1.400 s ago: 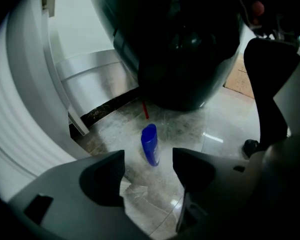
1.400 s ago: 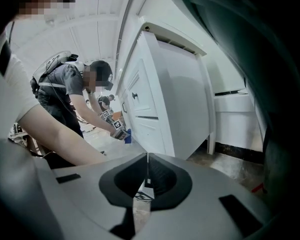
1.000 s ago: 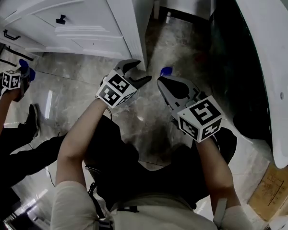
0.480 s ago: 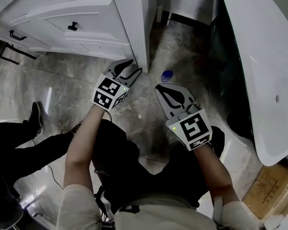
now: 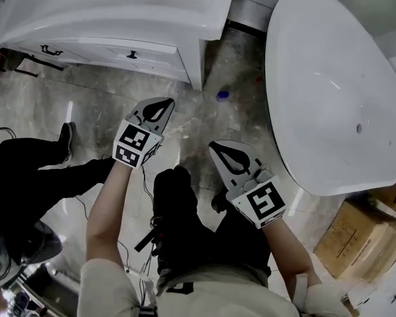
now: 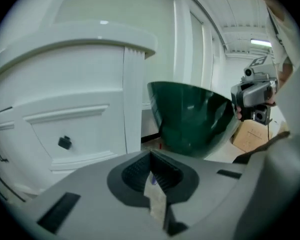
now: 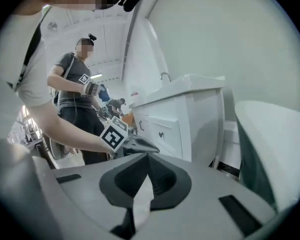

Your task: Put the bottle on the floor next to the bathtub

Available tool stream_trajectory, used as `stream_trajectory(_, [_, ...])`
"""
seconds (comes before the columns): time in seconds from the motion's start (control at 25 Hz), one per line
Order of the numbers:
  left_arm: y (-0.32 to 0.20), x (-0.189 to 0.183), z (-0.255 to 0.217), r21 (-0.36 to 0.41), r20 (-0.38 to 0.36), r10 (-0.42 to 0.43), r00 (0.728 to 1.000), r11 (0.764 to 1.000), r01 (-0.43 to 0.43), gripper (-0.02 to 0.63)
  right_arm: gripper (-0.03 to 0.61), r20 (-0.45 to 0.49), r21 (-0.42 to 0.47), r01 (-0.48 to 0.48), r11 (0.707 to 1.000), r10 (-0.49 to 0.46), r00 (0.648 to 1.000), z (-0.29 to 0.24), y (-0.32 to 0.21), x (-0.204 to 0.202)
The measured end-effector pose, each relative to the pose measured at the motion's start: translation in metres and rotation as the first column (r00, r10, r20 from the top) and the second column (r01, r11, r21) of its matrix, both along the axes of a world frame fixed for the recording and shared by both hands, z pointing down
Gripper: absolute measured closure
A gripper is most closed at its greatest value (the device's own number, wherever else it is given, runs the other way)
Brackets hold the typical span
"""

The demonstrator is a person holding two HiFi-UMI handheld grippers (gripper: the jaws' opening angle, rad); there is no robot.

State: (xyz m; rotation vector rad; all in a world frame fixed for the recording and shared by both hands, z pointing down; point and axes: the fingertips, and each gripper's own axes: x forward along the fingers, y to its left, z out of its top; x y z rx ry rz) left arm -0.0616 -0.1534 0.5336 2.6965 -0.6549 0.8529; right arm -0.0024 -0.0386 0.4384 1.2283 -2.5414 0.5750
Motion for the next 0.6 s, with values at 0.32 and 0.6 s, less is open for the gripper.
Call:
stream_trajectory(0.32, [0.043, -0.026, -0.169, -0.042, -0.005, -0.077, 0.997, 0.996, 0.077, 0.555, 0.551, -0.033, -0.073, 0.01, 0.997, -0.012, 0.999, -0.125, 0.039, 0.016])
stream_trajectory(0.6, [0.076, -0.038, -0.282, 0.024, -0.007, -0.119, 0.993, 0.993, 0.12, 0.555, 0.551, -0.035, 0.011, 0.058, 0.998, -0.058, 0.998, -0.218, 0.045, 0.012])
